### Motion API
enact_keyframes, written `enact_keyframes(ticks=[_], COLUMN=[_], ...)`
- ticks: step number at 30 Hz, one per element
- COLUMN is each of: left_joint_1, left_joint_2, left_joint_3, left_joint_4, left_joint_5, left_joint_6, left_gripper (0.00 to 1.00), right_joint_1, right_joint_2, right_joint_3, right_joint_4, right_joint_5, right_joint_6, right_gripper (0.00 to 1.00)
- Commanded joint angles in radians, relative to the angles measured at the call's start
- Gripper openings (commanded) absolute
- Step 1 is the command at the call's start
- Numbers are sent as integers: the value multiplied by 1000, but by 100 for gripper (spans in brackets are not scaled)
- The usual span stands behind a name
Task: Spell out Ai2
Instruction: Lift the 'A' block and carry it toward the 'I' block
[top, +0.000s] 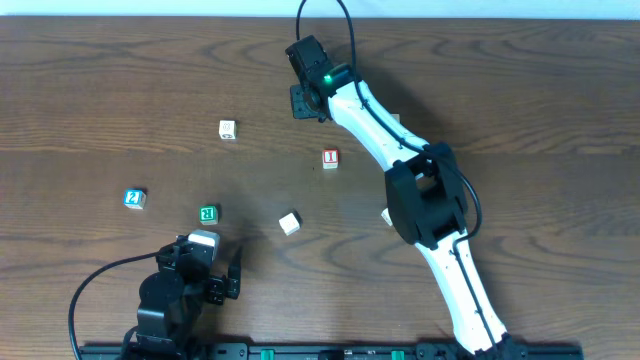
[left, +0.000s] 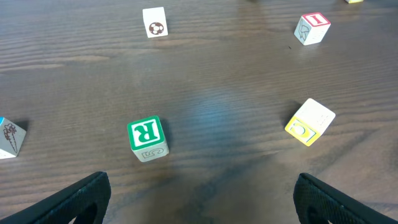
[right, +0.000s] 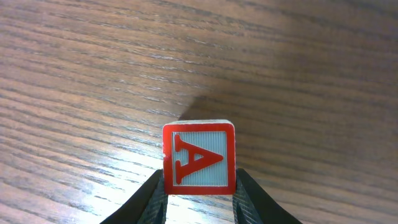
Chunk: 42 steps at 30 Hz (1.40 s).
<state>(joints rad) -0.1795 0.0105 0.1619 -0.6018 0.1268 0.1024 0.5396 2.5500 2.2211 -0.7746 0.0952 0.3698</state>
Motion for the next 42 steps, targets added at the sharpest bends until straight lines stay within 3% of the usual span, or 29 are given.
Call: enact_keyframes(ticks=[1, 8, 12, 19, 25, 29, 32, 37, 42], left_joint_1=[4, 4, 4, 4, 4, 4, 4, 4, 4], left_joint_2=[-6, -6, -6, -6, -6, -6, -6, -6, -6], left_joint_3=[-6, -6, -6, -6, -6, -6, -6, -6, -6], left_joint_4=[1, 1, 1, 1, 1, 1, 1, 1, 1], left_joint_5=[-4, -4, -4, -4, -4, -4, -4, -4, -4], left_joint_6=[6, 6, 6, 7, 6, 6, 6, 6, 6], left_gripper=[95, 95, 95, 95, 95, 95, 96, 95, 95], right_joint_1=[2, 2, 11, 39, 72, 98, 115, 98, 2], right_joint_2=[16, 6, 6, 6, -14, -46, -55, -56, -60], right_joint_3=[48, 141, 269, 470, 548, 549, 548, 545, 496], right_joint_4=[-2, -55, -183, -423, -555, -655, -725, -747, -800], right_joint_5=[18, 39, 35, 27, 26, -71, -283, -426, -613], right_joint_6=[-83, -134, -253, -408, -412, -423, -666, -727, -920], right_gripper=[33, 33, 31, 3, 1, 1, 2, 2, 2])
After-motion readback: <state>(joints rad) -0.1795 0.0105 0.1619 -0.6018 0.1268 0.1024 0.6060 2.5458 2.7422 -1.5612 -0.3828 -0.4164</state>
